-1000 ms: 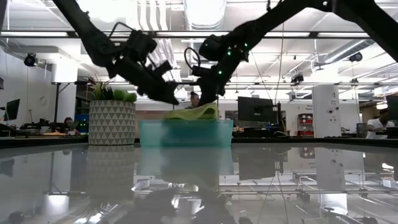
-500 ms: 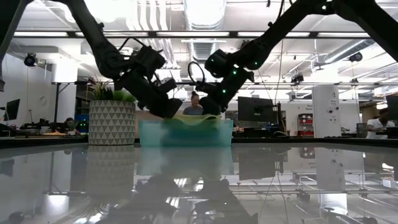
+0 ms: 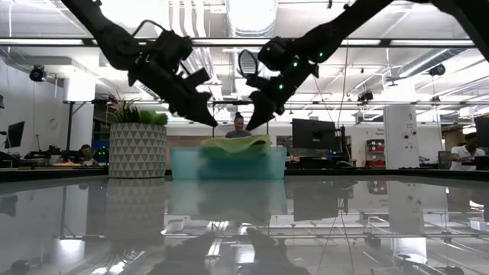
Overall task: Fold microfiber towels
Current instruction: Put the green microfiber cloth into the green bin
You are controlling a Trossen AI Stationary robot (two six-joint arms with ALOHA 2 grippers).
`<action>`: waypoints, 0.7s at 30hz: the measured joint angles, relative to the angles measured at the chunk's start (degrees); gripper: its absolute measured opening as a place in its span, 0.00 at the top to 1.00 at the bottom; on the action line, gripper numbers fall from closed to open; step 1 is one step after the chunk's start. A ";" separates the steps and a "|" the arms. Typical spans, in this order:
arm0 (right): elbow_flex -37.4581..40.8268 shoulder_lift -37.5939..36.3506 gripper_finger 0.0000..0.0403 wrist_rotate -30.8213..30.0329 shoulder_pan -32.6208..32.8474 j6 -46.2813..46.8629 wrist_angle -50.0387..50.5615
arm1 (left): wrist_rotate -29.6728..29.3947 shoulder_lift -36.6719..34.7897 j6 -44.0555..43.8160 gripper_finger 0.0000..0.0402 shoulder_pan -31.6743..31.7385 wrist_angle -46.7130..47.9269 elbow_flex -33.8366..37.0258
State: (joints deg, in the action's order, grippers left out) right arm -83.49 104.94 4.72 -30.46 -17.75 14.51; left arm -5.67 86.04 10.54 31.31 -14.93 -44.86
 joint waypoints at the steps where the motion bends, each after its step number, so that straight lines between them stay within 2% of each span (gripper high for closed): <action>1: 0.40 -0.66 0.98 0.91 0.13 0.50 0.07 | 2.51 -0.19 0.34 0.99 -0.03 0.63 0.00; 4: 1.13 -1.00 0.98 5.49 0.89 2.55 -0.01 | 7.48 0.66 0.85 0.99 -0.26 1.05 0.11; 6: 2.25 -0.66 0.98 7.68 1.49 3.39 -0.10 | 8.47 2.33 1.61 0.99 -0.35 0.57 0.00; 15: 8.76 1.41 0.98 6.97 1.40 3.10 -6.86 | 8.61 7.07 1.90 0.99 -0.62 4.21 0.01; 21: 8.79 1.41 0.98 6.83 1.12 2.10 -6.26 | 8.61 7.14 1.88 0.99 -0.85 5.17 -0.17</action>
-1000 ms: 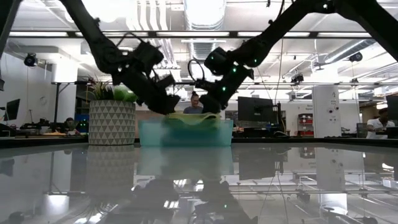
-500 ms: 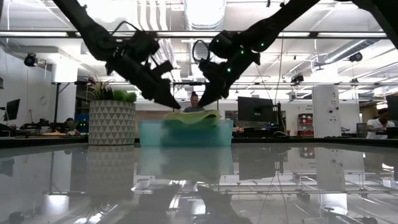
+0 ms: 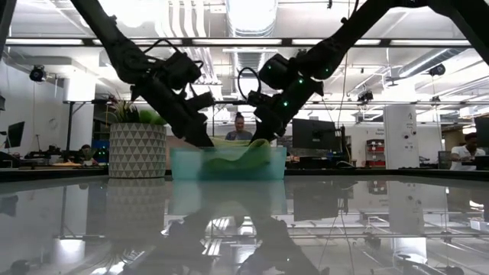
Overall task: Fold microfiber towels
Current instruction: Put the green microfiber cloth into the green bin
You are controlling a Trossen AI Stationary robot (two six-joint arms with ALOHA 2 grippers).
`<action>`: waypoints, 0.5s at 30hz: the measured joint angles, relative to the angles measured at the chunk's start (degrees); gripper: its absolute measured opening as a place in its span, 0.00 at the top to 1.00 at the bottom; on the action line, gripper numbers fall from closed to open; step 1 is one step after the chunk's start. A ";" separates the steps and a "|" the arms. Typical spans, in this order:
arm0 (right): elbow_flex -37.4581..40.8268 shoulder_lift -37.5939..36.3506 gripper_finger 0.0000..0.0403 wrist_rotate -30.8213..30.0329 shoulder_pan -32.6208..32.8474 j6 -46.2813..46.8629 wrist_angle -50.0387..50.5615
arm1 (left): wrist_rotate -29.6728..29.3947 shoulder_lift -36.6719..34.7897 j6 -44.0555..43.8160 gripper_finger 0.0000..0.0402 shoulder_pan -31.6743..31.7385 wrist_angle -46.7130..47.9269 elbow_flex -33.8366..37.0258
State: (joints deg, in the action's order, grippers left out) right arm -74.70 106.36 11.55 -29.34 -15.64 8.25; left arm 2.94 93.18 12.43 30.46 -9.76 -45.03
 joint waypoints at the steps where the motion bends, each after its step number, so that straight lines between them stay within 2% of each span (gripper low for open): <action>1: -0.24 -0.11 0.98 -0.02 0.00 -0.03 0.47 | 0.00 -0.58 0.00 0.99 0.00 0.36 -0.02; 8: -2.29 -4.01 0.98 -0.65 0.04 -0.89 4.73 | -0.26 -6.18 0.78 0.99 0.08 -0.31 -0.05; 11: -2.71 -5.56 0.98 -1.75 0.01 -1.42 4.70 | -0.85 -7.01 2.40 0.99 0.44 -3.77 -0.05; 15: -2.78 -6.27 0.98 -4.82 -0.54 -1.44 2.92 | -4.87 -5.20 3.54 0.99 1.23 -10.86 -0.07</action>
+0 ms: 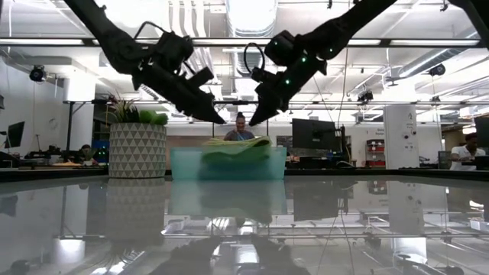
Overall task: Fold microfiber towels
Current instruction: Put the green microfiber cloth into the green bin, then return to Home Position
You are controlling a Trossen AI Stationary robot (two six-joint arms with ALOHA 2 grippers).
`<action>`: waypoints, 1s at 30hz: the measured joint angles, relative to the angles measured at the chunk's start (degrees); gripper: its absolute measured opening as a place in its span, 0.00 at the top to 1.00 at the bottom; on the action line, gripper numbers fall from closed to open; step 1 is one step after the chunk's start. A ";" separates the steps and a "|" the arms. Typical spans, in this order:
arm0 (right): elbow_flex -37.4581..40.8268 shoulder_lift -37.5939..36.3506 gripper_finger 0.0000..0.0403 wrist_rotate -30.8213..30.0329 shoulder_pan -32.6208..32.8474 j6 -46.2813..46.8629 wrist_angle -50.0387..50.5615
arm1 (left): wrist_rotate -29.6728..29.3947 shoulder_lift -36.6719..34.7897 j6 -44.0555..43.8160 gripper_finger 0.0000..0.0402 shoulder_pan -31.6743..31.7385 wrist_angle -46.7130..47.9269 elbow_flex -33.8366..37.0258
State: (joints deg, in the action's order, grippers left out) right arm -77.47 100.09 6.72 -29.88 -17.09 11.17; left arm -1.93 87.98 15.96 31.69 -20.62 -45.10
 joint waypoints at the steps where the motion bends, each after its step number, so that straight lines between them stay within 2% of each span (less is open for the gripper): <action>1: 0.11 0.33 0.98 -0.88 -0.11 0.08 -0.40 | -0.72 0.67 0.02 0.99 0.36 -0.87 -0.02; 5: 0.90 2.75 0.98 -4.64 -0.55 1.02 -3.31 | -2.94 3.97 0.05 0.99 1.98 -2.34 -0.85; 9: 1.57 6.18 0.98 -5.31 -0.88 1.17 -8.11 | -3.66 7.87 -0.35 0.99 2.82 -2.23 -0.94; 11: 1.62 7.57 0.98 -5.41 -0.90 1.13 -9.61 | -6.10 9.49 -0.59 0.99 2.83 -2.33 -0.92; 16: 1.66 8.24 0.98 -6.87 -0.79 0.79 -10.65 | -7.51 9.69 -0.65 0.99 2.52 0.27 -1.12; 20: 2.85 5.16 0.98 -6.94 -0.20 1.05 -10.23 | -7.63 4.53 -0.72 0.99 1.22 4.72 -0.93; 25: 9.16 -3.56 0.98 -6.36 2.50 1.58 -12.84 | -7.36 -7.07 -0.66 0.99 -3.41 11.49 0.65; 27: 14.26 -8.18 0.98 -4.64 4.26 1.87 -16.31 | -5.16 -12.86 -0.59 0.99 -6.67 12.84 2.15; 30: 23.43 -15.41 0.98 -1.85 7.01 4.00 -23.70 | 2.21 -22.25 0.79 0.99 -12.64 13.17 6.26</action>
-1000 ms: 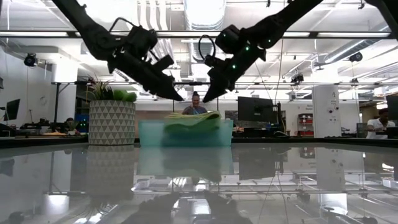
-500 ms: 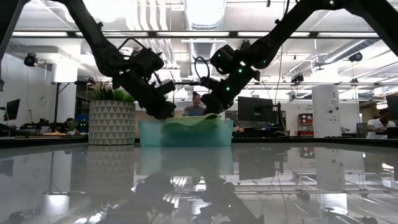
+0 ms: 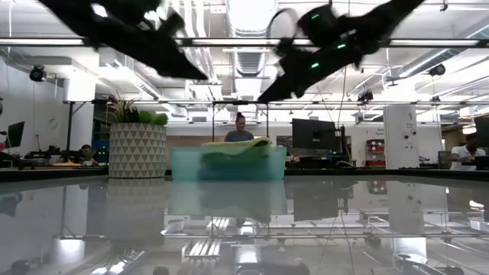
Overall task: Fold microfiber towels
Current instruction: Return to Home Position
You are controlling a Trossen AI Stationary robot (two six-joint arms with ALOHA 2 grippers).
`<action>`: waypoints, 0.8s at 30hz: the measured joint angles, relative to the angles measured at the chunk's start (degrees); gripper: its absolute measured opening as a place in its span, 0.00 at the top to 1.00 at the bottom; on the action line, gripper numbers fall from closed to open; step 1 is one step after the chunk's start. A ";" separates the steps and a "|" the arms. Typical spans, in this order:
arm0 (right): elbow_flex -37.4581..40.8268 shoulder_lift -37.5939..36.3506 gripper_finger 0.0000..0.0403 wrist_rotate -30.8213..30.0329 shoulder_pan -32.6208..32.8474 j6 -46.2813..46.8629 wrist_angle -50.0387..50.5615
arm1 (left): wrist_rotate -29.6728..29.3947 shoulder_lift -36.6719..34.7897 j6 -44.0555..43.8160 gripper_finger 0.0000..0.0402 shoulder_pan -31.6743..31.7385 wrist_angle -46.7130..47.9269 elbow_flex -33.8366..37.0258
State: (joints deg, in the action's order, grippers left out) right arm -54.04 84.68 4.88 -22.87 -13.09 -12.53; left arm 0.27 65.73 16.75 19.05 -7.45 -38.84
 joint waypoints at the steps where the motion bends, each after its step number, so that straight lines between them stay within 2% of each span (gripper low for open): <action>1: 3.30 -2.52 0.98 0.38 1.02 0.48 -2.60 | 2.44 -3.16 0.50 0.99 -2.04 -0.01 1.82; 5: 15.31 -10.94 0.98 1.45 4.88 0.99 -12.71 | 4.83 -15.74 1.05 0.99 -9.52 -0.01 9.88; 8: 21.71 -16.88 0.98 1.66 7.55 0.50 -17.89 | 4.73 -24.56 -0.51 0.99 -12.04 -2.18 15.29; 15: 30.70 -30.92 0.98 1.76 11.84 -1.39 -19.11 | 4.33 -41.58 -4.42 0.99 -12.26 -4.10 24.91; 24: 40.84 -47.55 0.98 1.58 12.13 -2.51 -19.07 | 3.76 -54.64 -5.95 0.99 -12.24 -5.52 33.62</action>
State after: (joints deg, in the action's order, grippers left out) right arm -13.20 37.13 6.46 -10.74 -15.59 -31.60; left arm 4.03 11.10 10.81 6.81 -12.97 -5.22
